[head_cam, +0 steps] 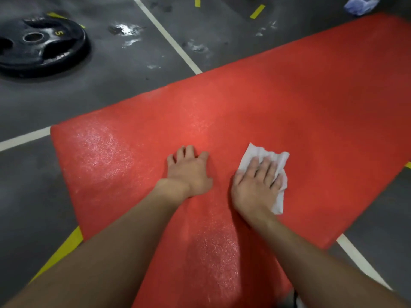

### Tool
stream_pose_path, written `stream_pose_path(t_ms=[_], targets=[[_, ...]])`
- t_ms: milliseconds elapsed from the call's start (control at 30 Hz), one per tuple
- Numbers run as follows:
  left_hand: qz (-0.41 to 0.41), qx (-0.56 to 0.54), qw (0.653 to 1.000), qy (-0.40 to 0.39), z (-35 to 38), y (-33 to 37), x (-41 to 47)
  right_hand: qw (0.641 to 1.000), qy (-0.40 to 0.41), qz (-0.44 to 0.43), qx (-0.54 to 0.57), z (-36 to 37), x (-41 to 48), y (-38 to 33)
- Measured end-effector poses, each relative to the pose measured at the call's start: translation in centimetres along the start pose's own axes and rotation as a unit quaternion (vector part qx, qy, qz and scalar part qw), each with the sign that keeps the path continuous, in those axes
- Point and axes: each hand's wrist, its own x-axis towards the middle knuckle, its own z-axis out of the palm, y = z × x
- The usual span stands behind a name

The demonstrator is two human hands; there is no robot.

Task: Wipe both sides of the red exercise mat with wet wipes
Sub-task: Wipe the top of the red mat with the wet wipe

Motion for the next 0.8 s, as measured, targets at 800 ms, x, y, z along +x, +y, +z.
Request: stream_pose_path(t_ms=[800], targets=[[-0.211,-0.619,0.75,0.098,-22.6,-1.0,-3.0,0.719,-0.263,0.073,0.639,-23.7,4.1,-19.2]])
